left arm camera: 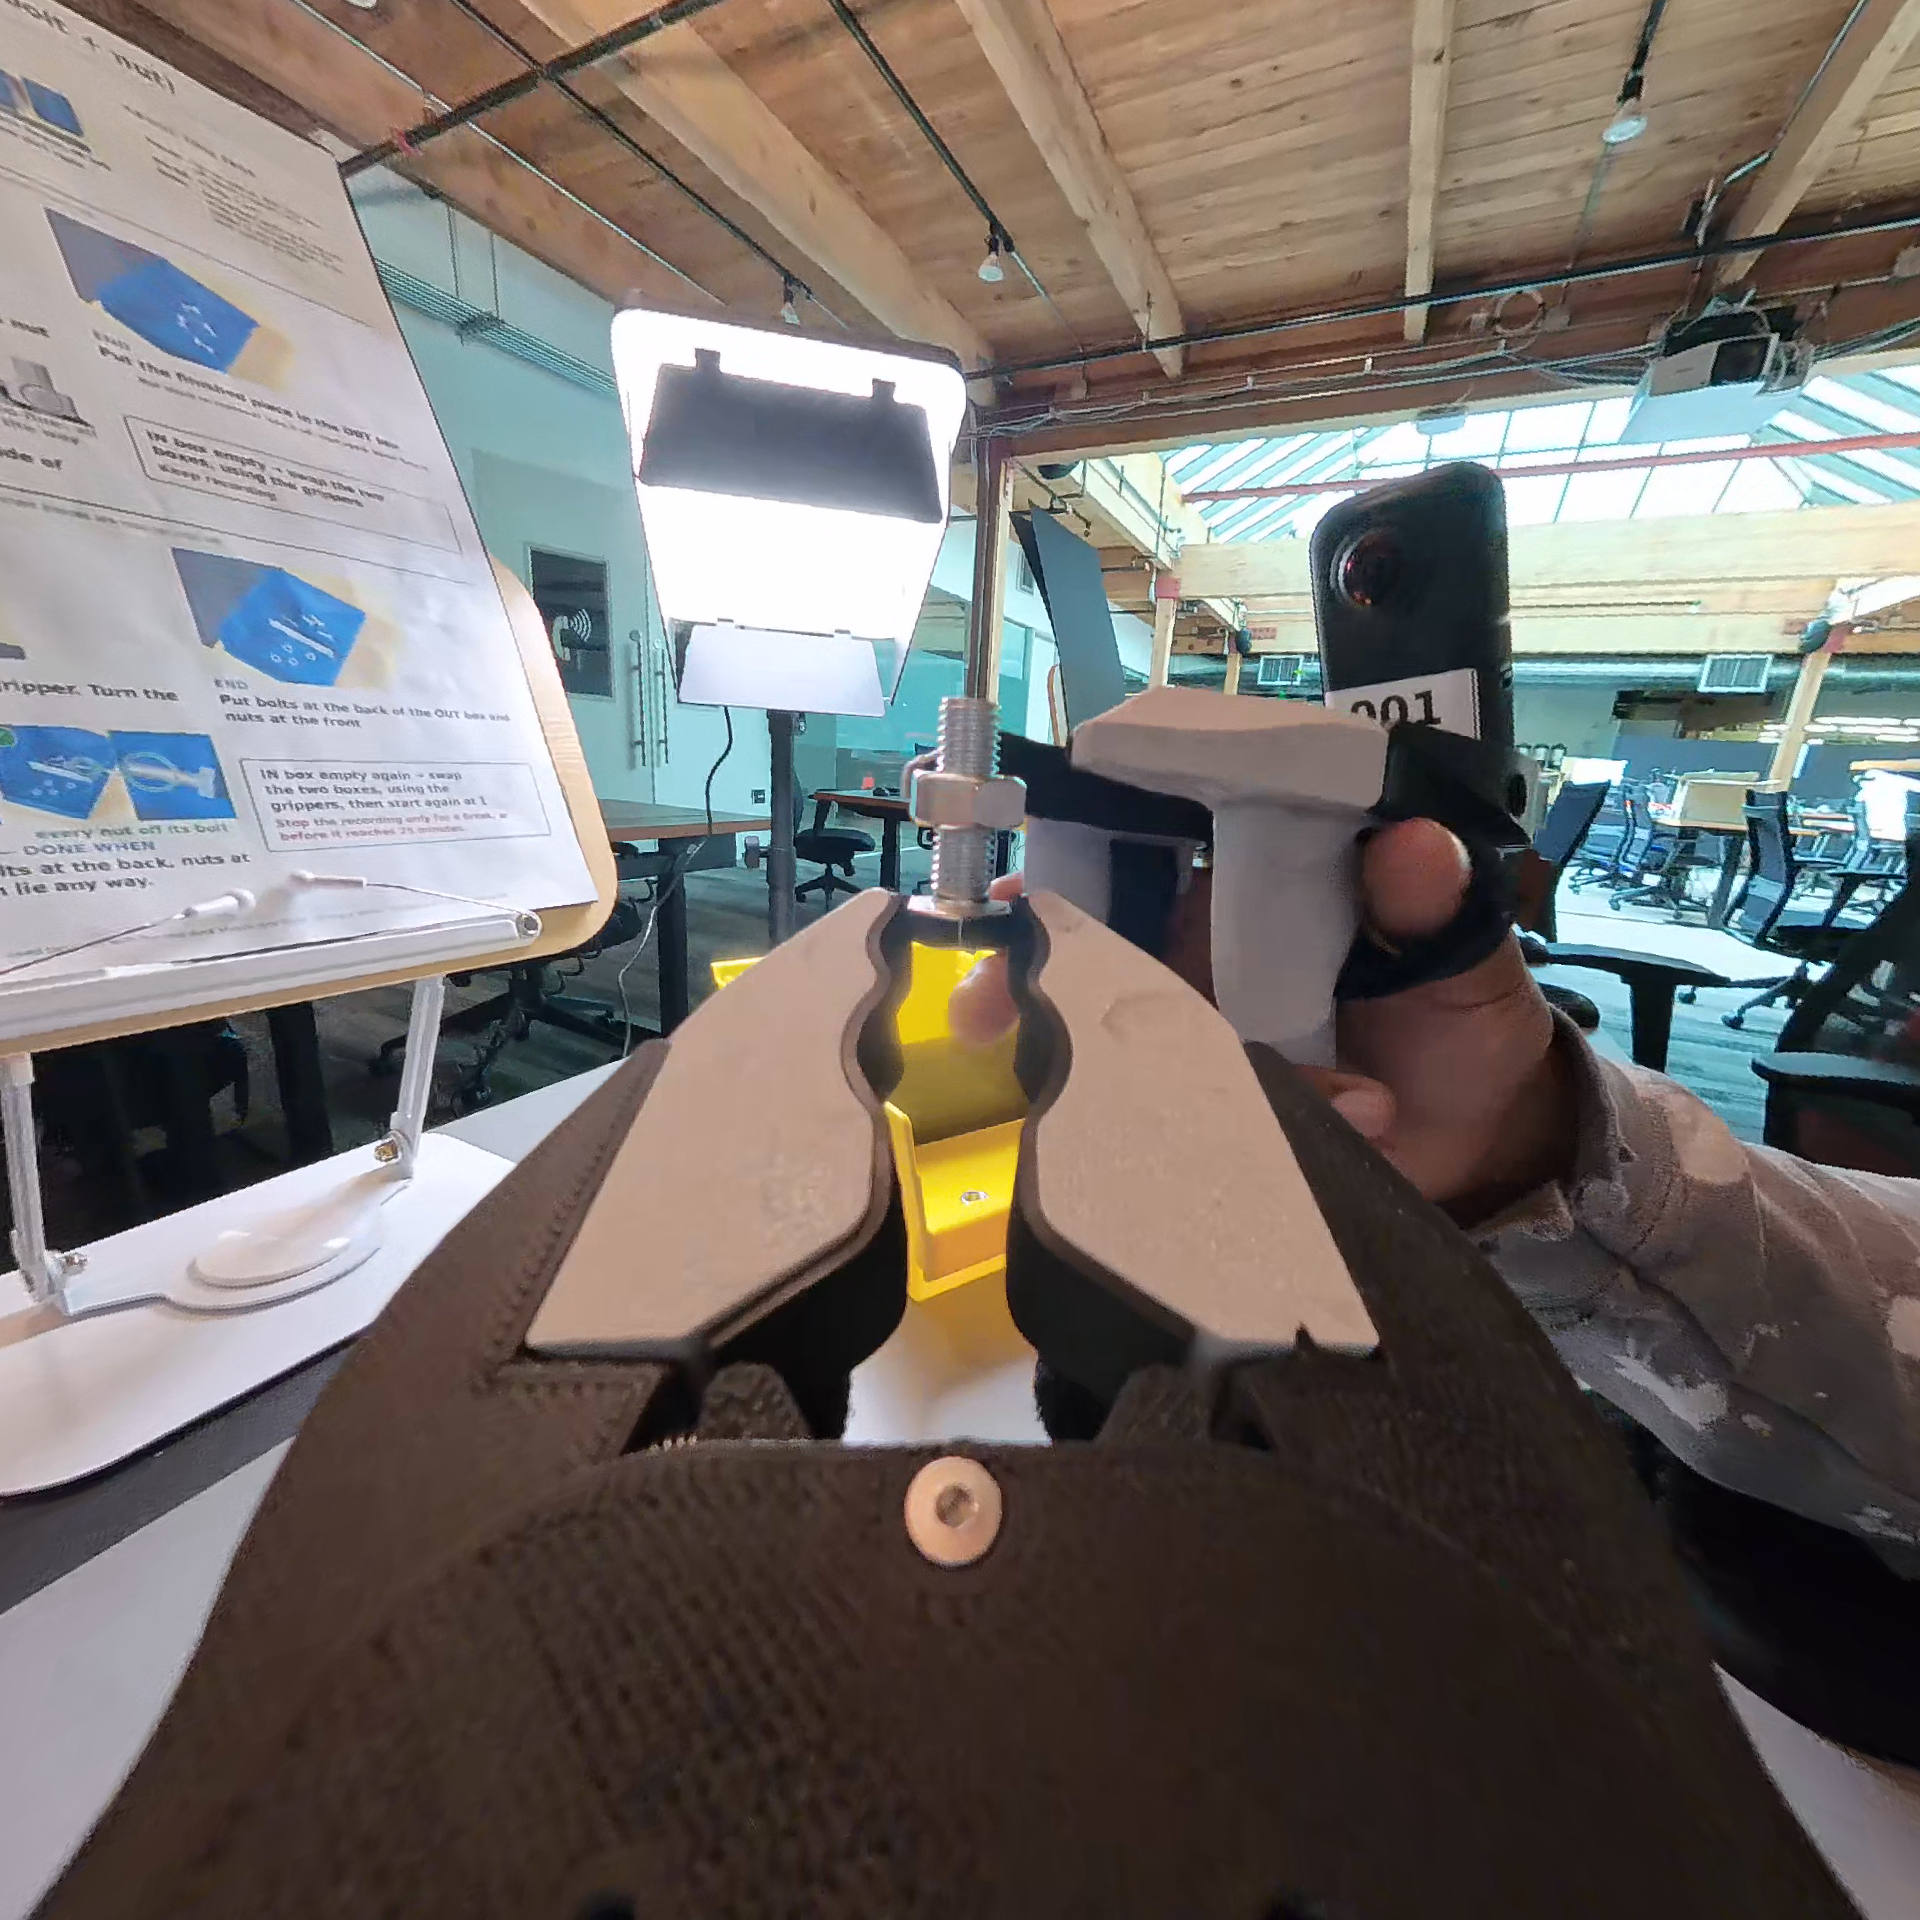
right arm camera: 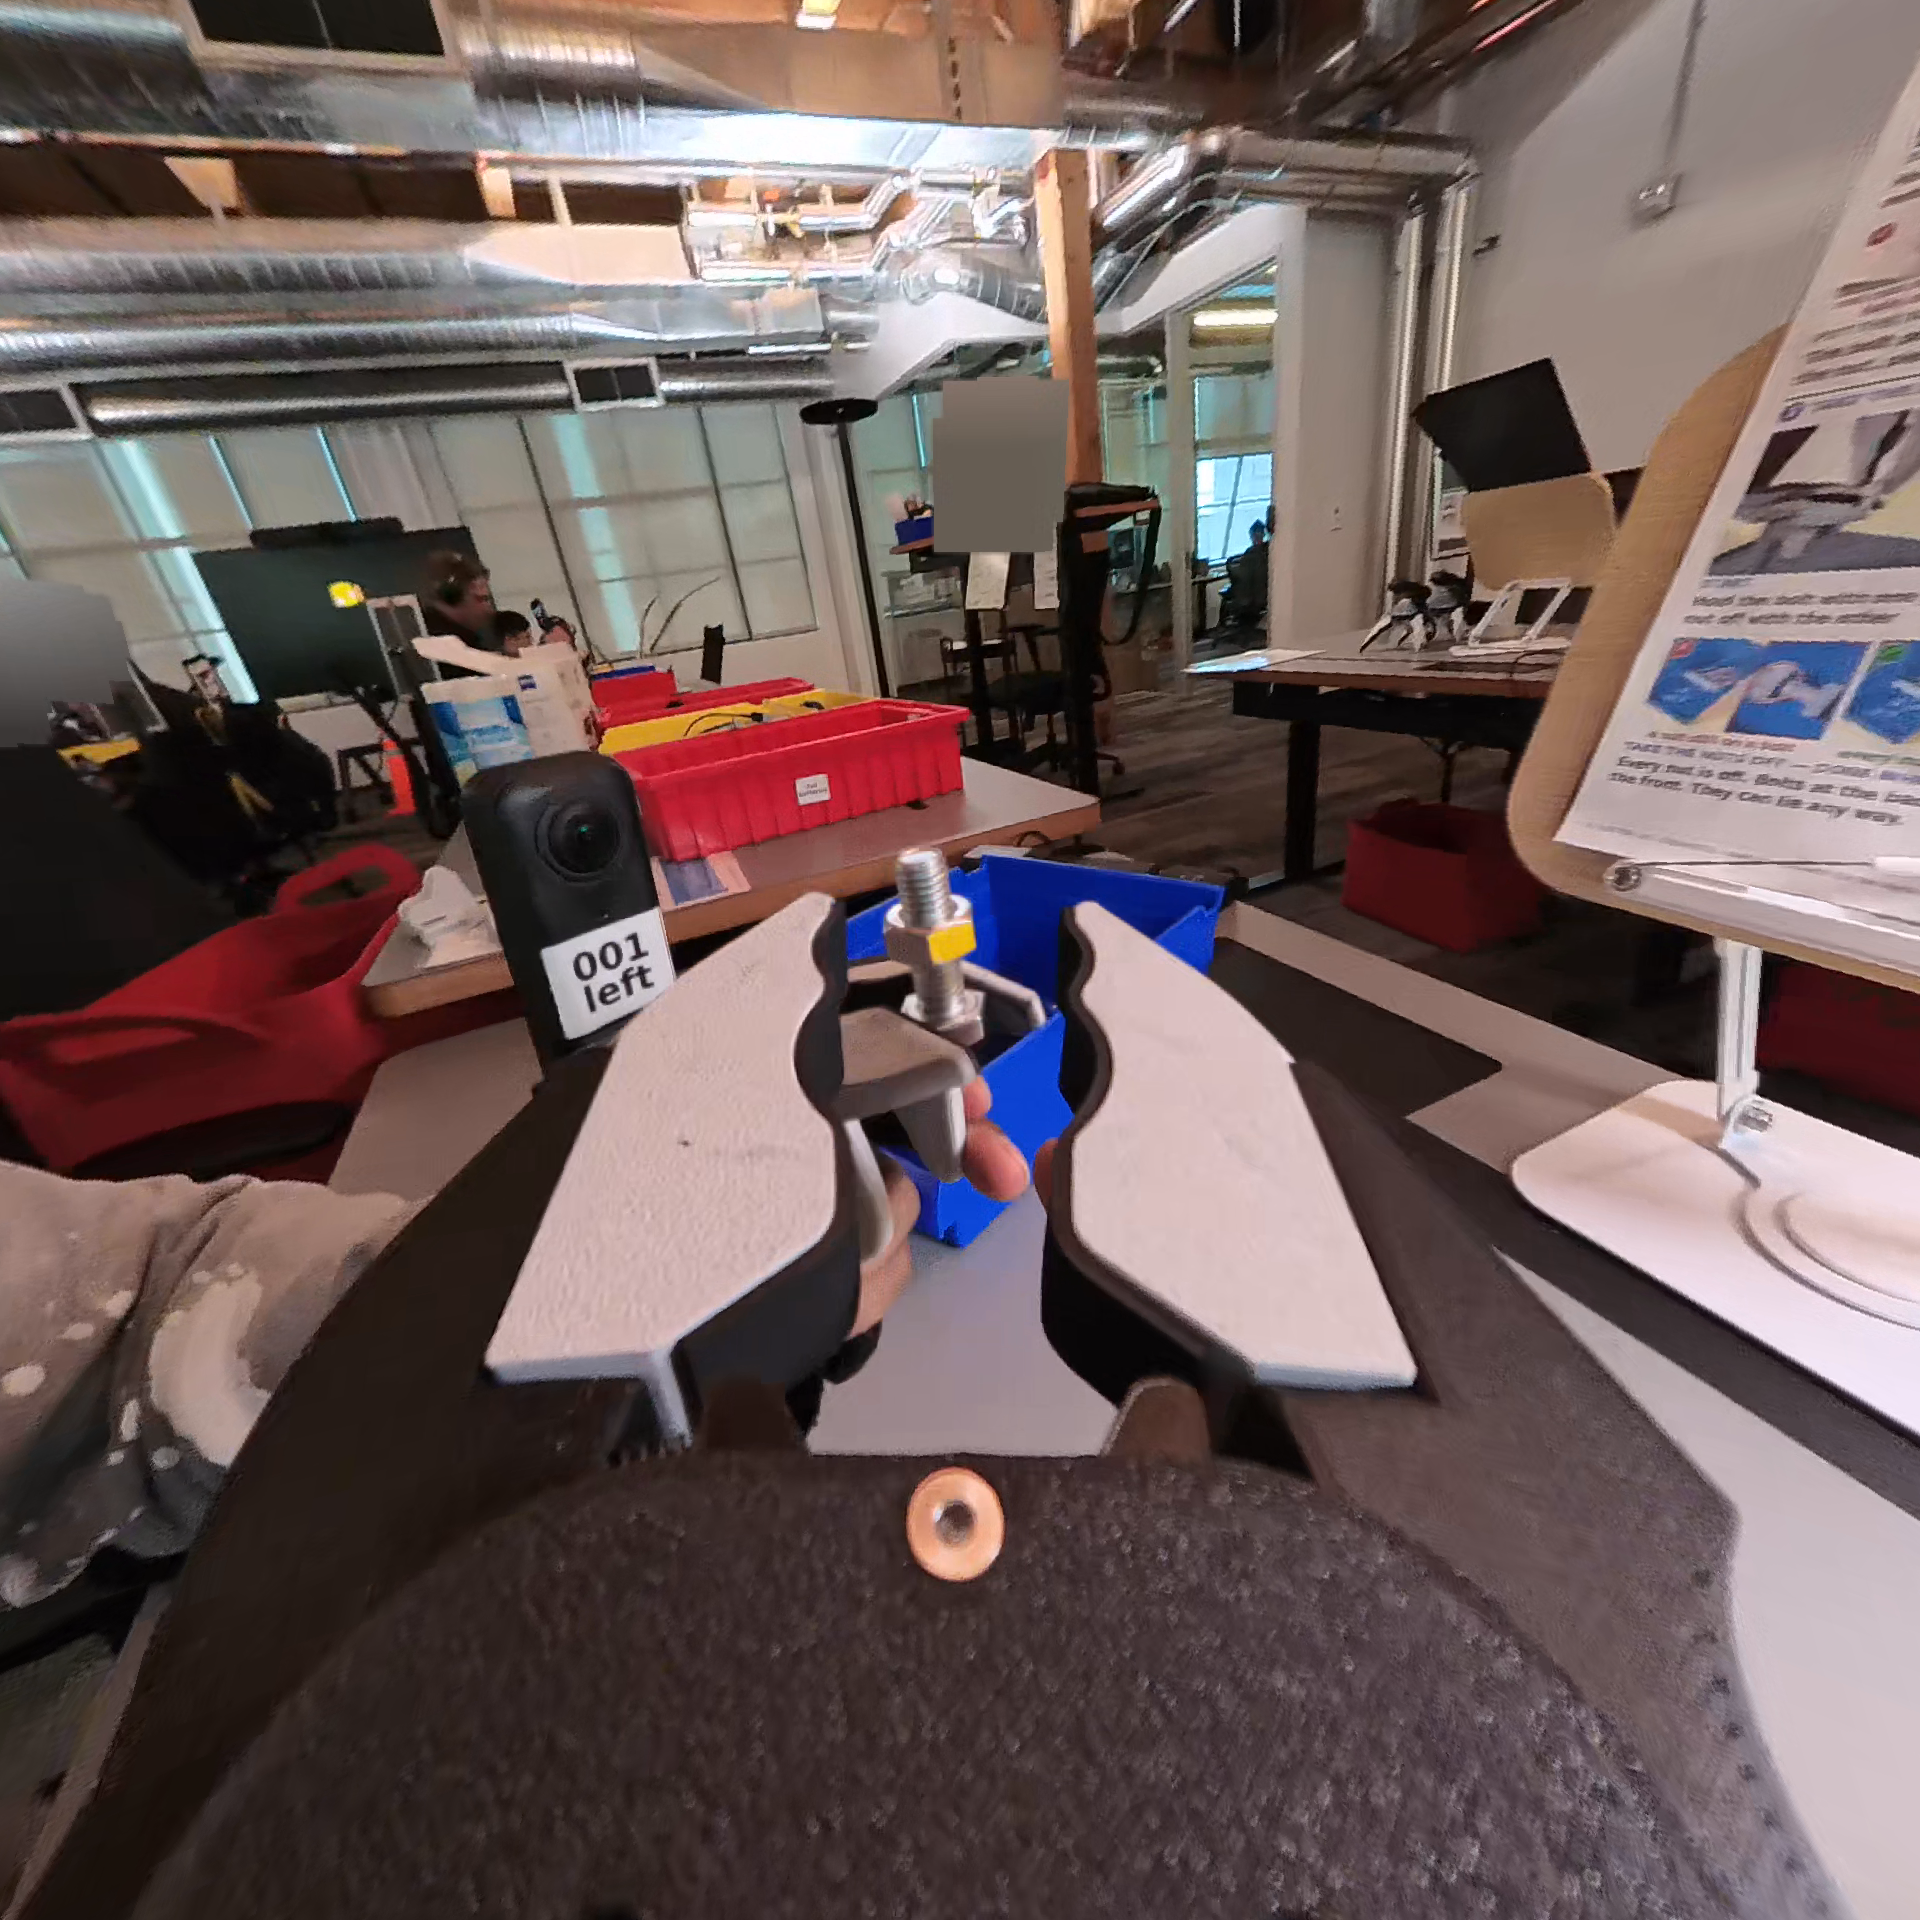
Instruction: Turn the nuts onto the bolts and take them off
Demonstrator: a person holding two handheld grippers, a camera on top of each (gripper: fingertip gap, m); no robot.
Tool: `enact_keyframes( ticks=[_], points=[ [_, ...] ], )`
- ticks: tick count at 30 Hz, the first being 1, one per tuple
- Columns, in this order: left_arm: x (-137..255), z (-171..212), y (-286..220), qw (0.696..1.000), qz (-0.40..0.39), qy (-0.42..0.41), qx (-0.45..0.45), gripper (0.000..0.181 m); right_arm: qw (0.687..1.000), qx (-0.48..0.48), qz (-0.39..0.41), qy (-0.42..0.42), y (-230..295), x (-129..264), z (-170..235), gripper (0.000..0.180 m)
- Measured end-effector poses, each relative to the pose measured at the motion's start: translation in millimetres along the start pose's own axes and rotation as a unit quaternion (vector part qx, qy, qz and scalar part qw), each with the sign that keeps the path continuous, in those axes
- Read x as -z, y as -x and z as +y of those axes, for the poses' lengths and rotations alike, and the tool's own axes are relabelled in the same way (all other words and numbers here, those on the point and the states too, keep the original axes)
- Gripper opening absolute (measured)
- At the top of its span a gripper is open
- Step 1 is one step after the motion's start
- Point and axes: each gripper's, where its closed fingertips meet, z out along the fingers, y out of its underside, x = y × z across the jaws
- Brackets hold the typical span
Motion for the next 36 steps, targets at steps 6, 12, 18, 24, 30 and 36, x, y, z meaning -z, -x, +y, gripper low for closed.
enact_keyframes(
  ticks=[6, 12, 18, 24, 30, 36],
  points=[
    [3, -12, 0, 1.0, 0.0, -0.015, 0.001, 0.019, 0.998, -0.009, 0.064, -0.021, -33, 14, -8, 0.008],
    [0, -3, -4, 1.0, 0.005, -0.001, 0.002, 0.019, 1.0, 0.001, 0.008, 0.004, -1, 0, 0, 0.038],
    [3, -14, 0, 1.0, 0.002, -0.015, 0.004, 0.019, 0.998, -0.011, 0.052, -0.023, -25, 12, -10, 0.012],
    [-1, -3, -4, 1.0, 0.005, 0.002, 0.005, 0.019, 1.0, 0.007, 0.015, 0.006, 0, -2, 0, 0.038],
    [3, -9, 4, 1.0, -0.002, -0.006, 0.011, 0.019, 0.998, -0.005, 0.062, -0.018, -27, 11, -9, 0.014],
    [0, -1, -1, 1.0, 0.001, 0.002, 0.008, 0.019, 1.0, -0.009, 0.024, 0.017, -5, -4, 6, 0.036]
  ],
)
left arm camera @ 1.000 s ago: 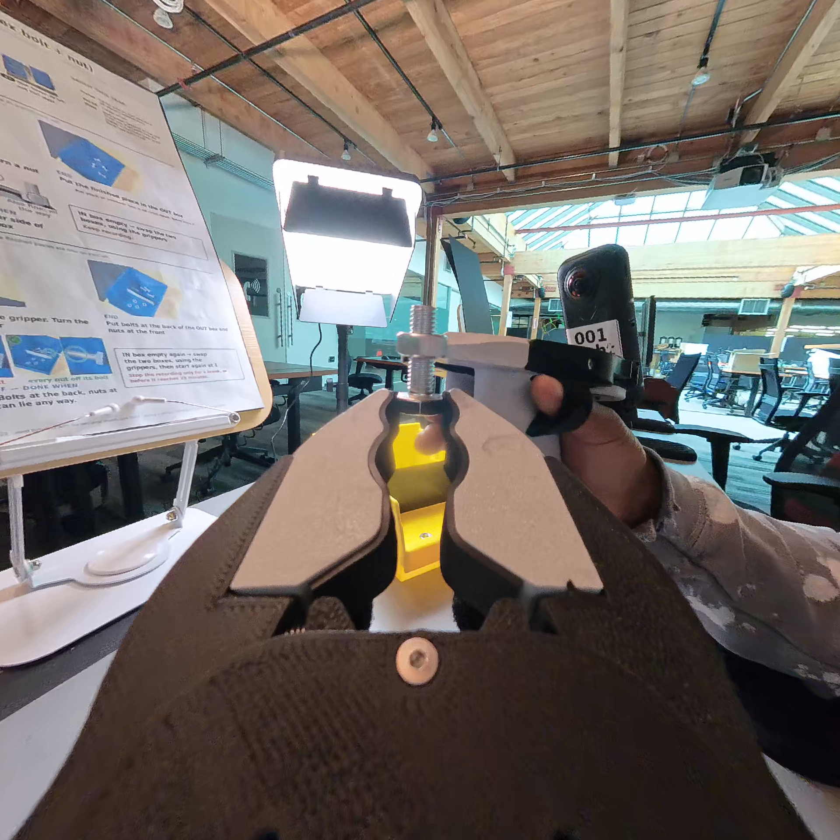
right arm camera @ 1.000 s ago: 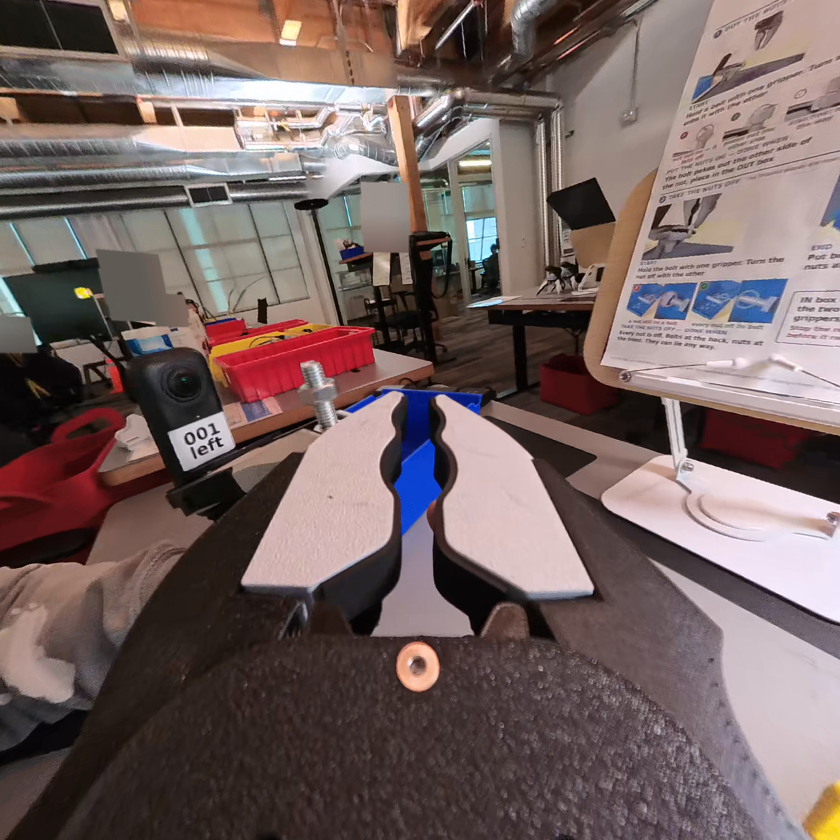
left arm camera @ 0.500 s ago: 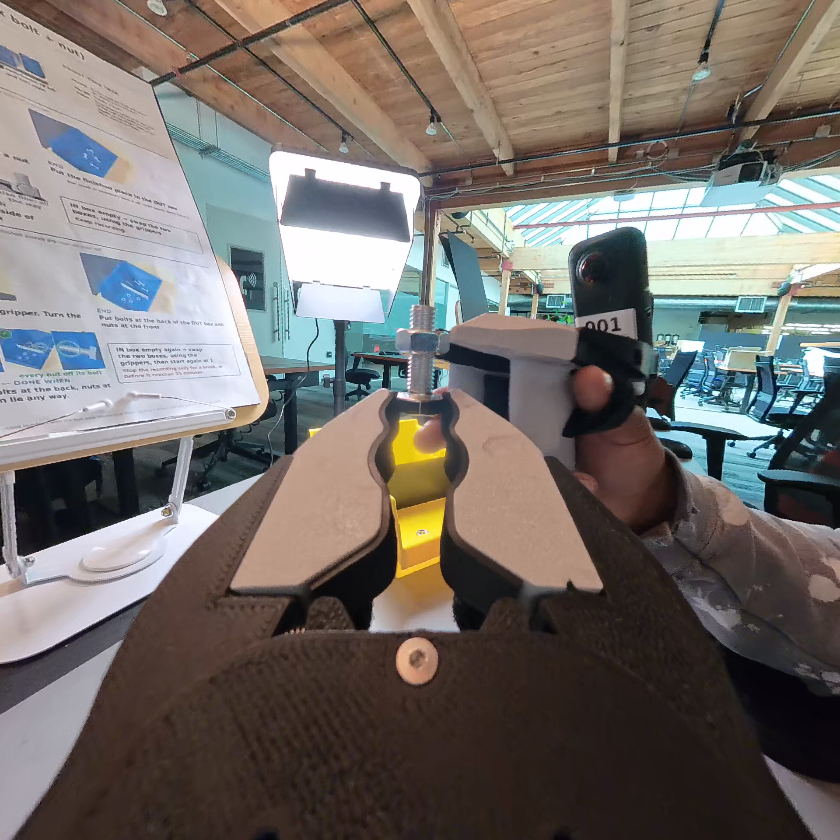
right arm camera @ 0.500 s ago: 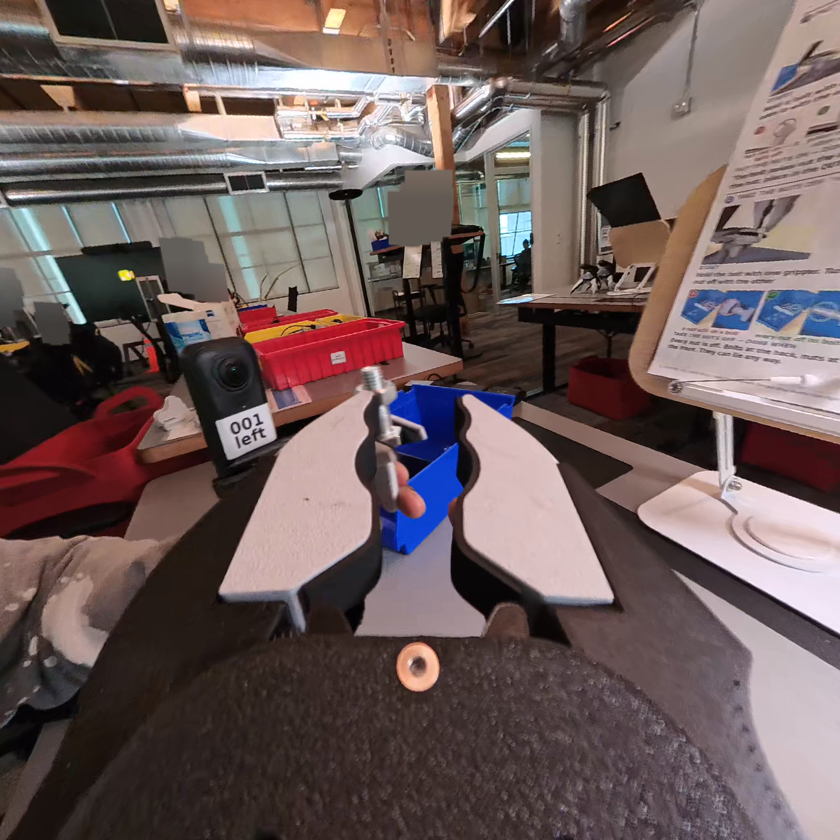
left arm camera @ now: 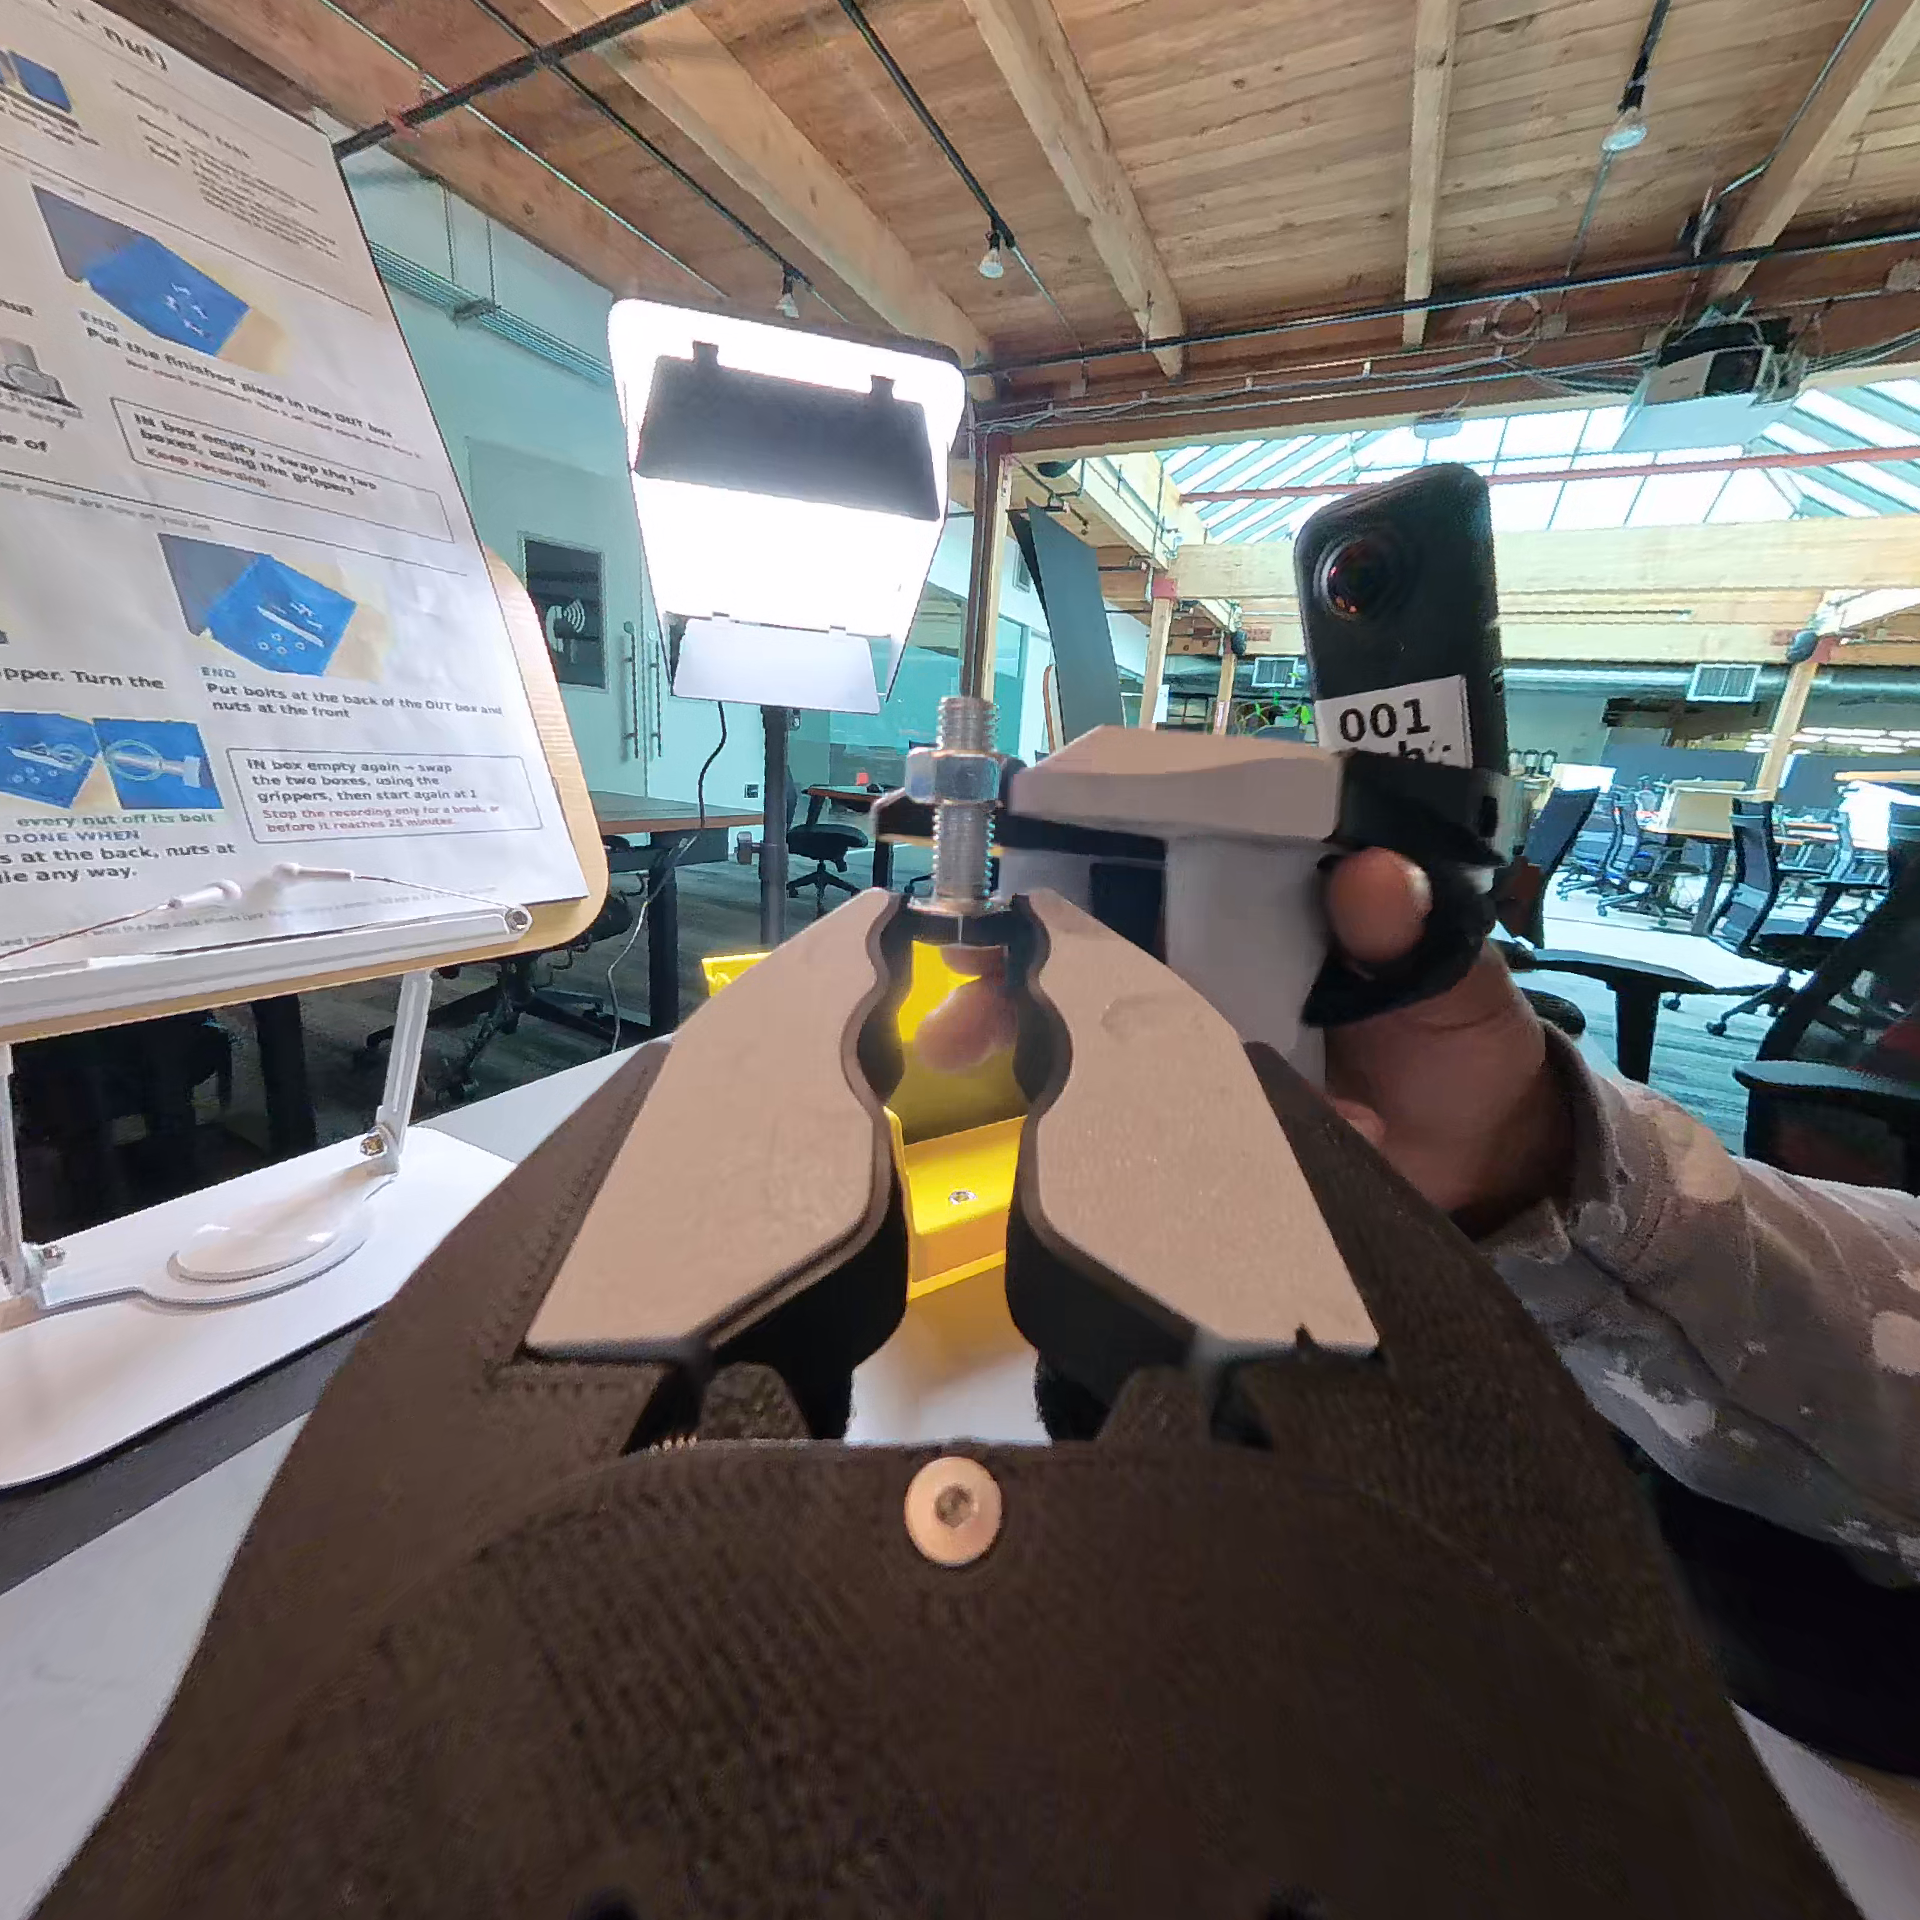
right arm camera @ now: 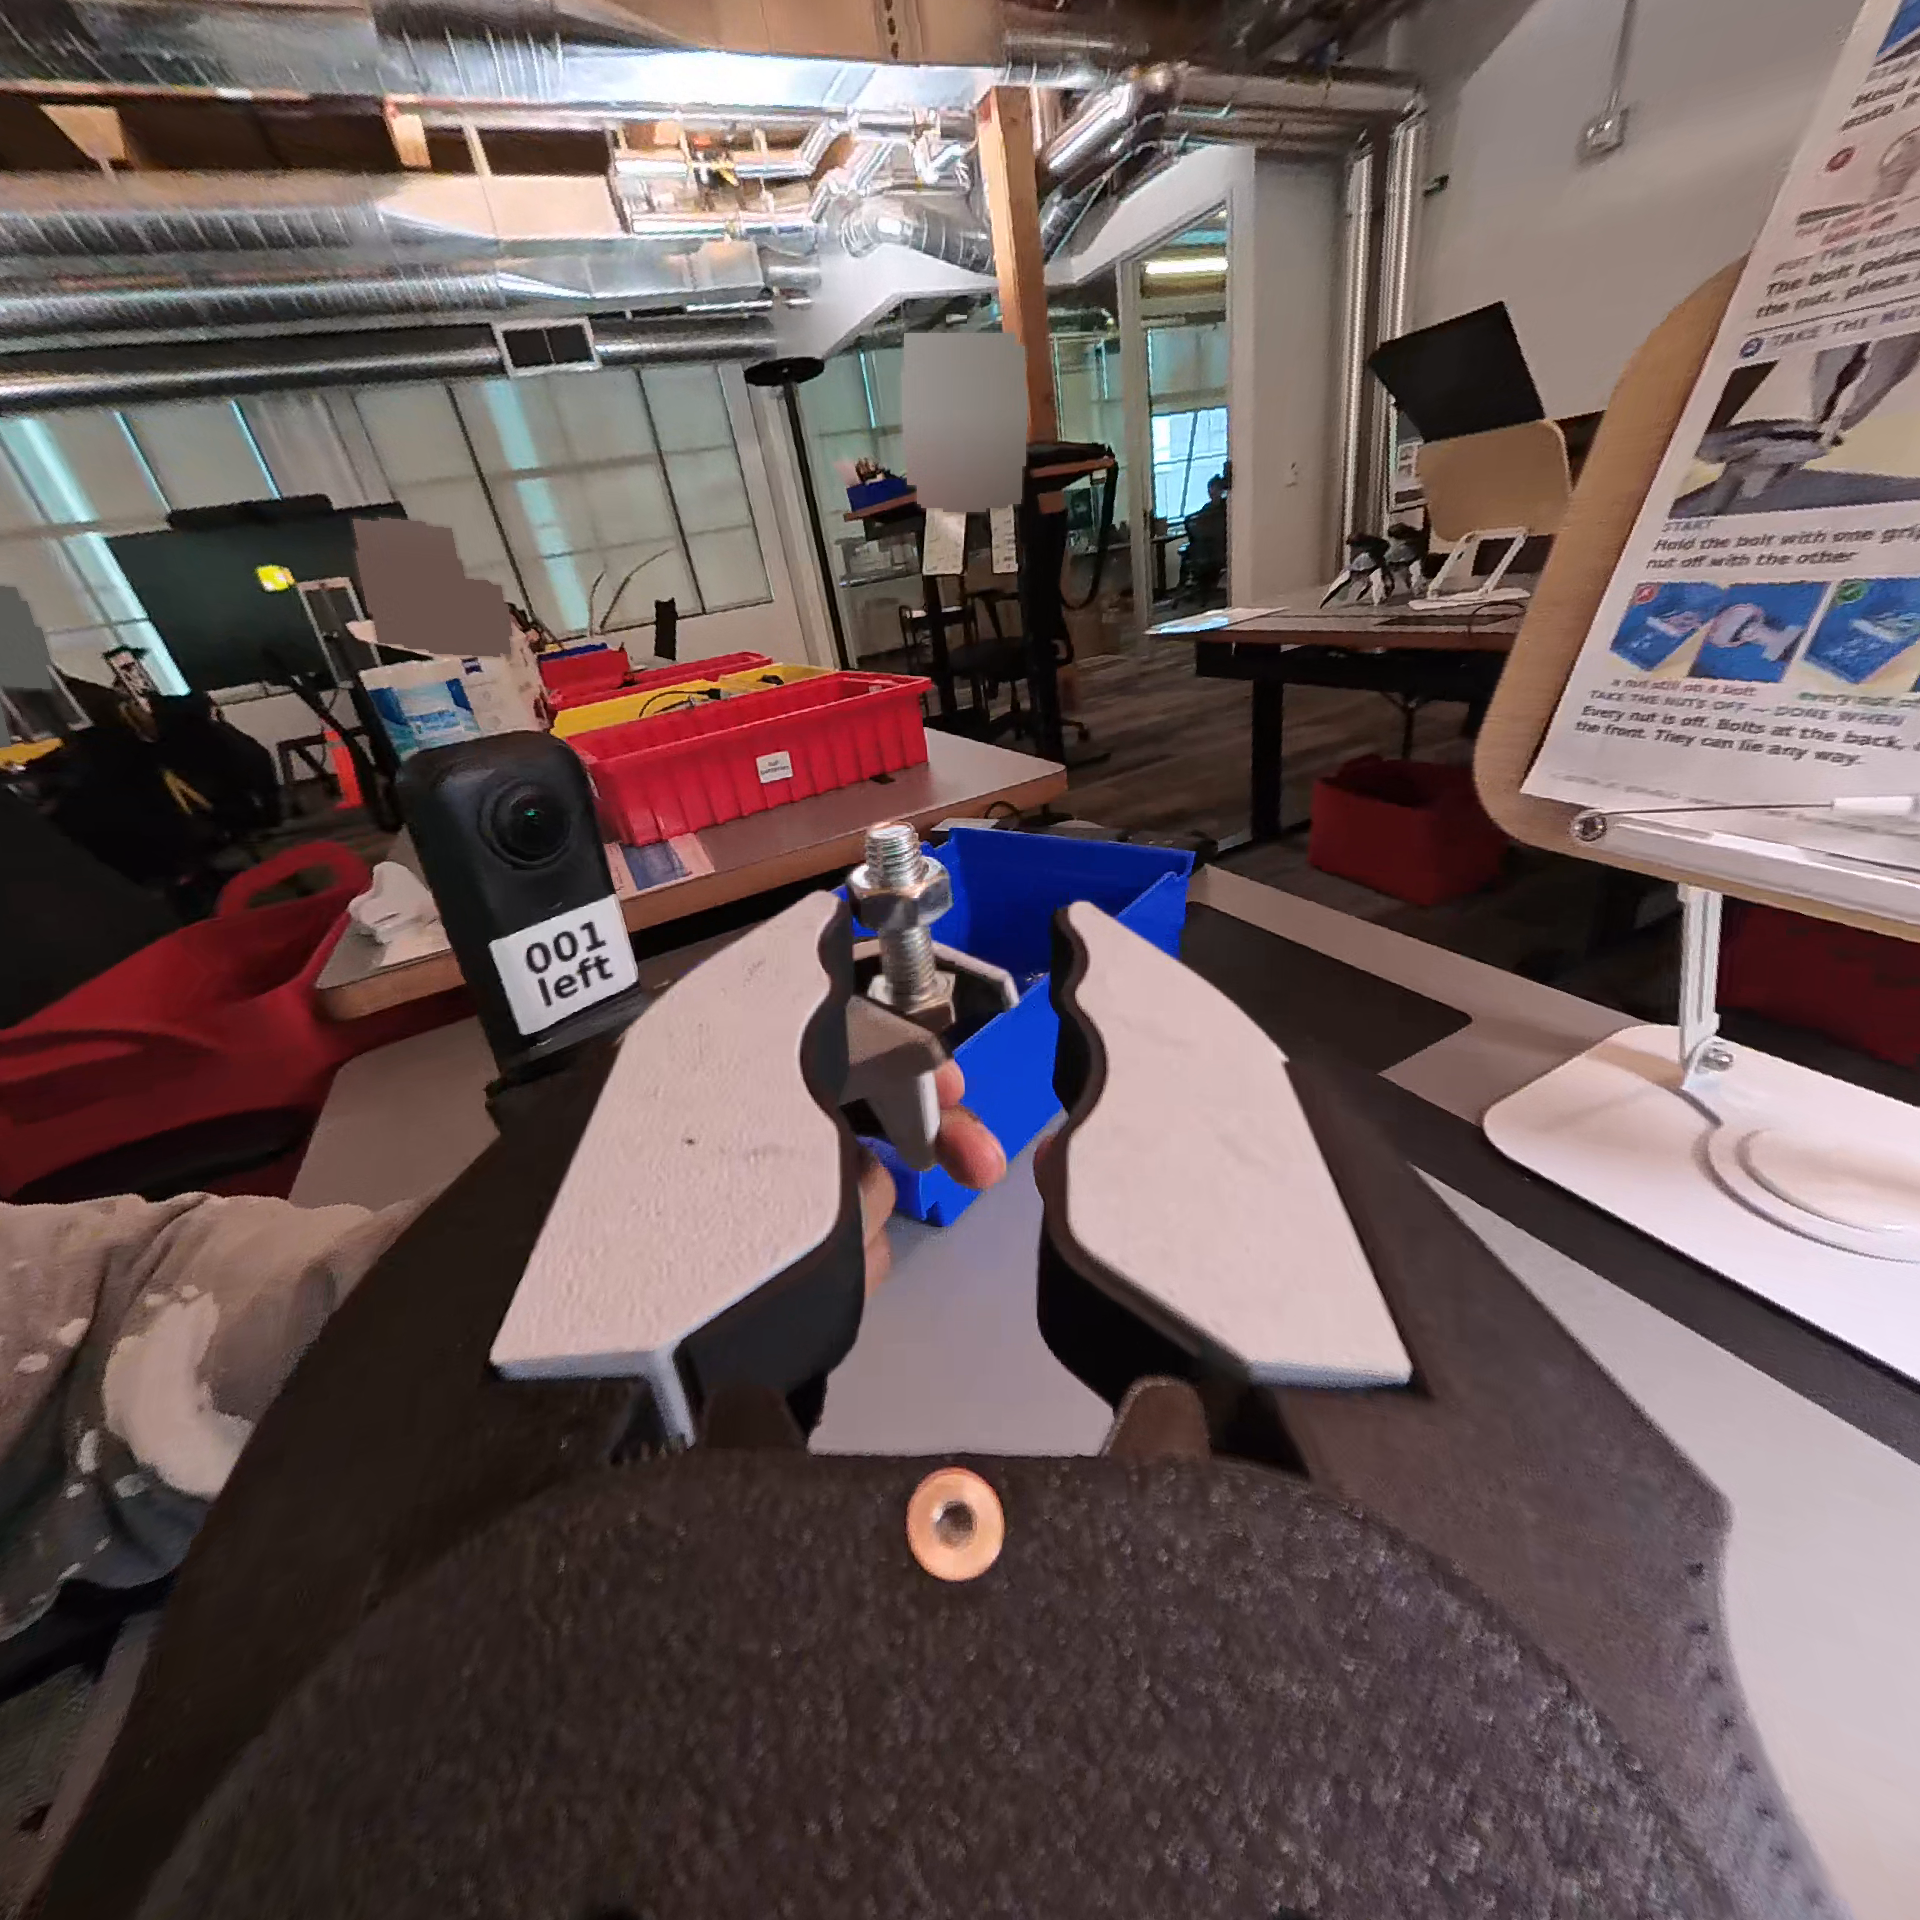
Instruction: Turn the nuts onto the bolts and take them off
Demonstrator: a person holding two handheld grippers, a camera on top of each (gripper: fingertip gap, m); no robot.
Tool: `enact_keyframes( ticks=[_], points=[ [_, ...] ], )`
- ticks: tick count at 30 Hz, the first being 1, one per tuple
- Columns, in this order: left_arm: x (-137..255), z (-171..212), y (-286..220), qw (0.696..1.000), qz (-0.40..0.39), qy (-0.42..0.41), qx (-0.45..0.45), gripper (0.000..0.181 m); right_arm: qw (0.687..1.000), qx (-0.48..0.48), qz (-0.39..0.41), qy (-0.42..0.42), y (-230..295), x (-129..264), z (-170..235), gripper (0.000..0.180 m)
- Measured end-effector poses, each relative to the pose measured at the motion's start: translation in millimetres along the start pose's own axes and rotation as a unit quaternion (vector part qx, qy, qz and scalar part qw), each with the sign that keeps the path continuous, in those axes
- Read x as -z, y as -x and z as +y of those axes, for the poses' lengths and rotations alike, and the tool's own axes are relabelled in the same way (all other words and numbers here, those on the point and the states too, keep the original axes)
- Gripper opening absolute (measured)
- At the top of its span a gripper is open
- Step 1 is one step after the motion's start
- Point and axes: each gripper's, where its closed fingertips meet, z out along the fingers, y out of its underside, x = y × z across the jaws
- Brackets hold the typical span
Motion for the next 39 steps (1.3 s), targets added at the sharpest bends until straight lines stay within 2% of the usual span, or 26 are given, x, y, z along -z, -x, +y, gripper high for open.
enact_keyframes(
  ticks=[2, 4, 5, 10, 14, 16, 17, 23, 26, 27, 28, 31, 35, 39],
  points=[
    [0, -1, 0, 1.0, 0.002, 0.0, 0.009, 0.019, 1.0, -0.005, -0.007, -0.004, -2, 1, -1, 0.034],
    [4, -6, 5, 1.0, 0.003, -0.019, 0.022, 0.019, 0.999, -0.023, 0.02, -0.023, -16, 7, -7, 0.011],
    [5, -8, 7, 1.0, 0.001, -0.019, 0.02, 0.019, 0.999, -0.02, 0.033, -0.037, -23, 11, -11, 0.011],
    [3, -6, 6, 1.0, 0.001, -0.013, 0.011, 0.019, 1.0, -0.013, -0.001, -0.016, -6, 5, -6, 0.033],
    [1, -3, -1, 1.0, 0.006, -0.009, 0.008, 0.019, 1.0, -0.003, -0.006, -0.011, 1, 1, -3, 0.034],
    [4, -9, 2, 1.0, 0.009, -0.022, 0.02, 0.019, 0.999, -0.021, 0.019, -0.03, -12, 7, -10, 0.011],
    [5, -11, 5, 1.0, 0.004, -0.023, 0.014, 0.019, 0.998, -0.023, 0.029, -0.044, -18, 11, -15, 0.01],
    [1, -3, 1, 1.0, 0.009, -0.007, 0.011, 0.019, 1.0, 0.0, -0.004, -0.015, 3, 3, -8, 0.036],
    [0, -1, -3, 1.0, 0.012, -0.006, 0.013, 0.019, 1.0, 0.012, 0.002, -0.008, 0, 3, -6, 0.035],
    [0, -3, -1, 1.0, 0.011, -0.008, 0.02, 0.019, 1.0, 0.006, 0.004, -0.01, -3, 5, -8, 0.03],
    [3, -6, 2, 0.999, 0.012, -0.018, 0.023, 0.019, 0.999, -0.001, 0.026, -0.019, -13, 9, -12, 0.015],
    [4, -10, 6, 1.0, 0.005, -0.018, 0.018, 0.019, 0.999, 0.012, 0.035, -0.023, -20, 16, -18, 0.024],
    [0, 1, 1, 1.0, 0.012, -0.001, 0.012, 0.019, 1.0, 0.029, 0.008, 0.0, 0, 5, -7, 0.036],
    [-1, 0, -2, 1.0, 0.014, -0.003, 0.016, 0.019, 1.0, 0.026, 0.005, 0.003, -2, 5, -6, 0.034]
  ],
)
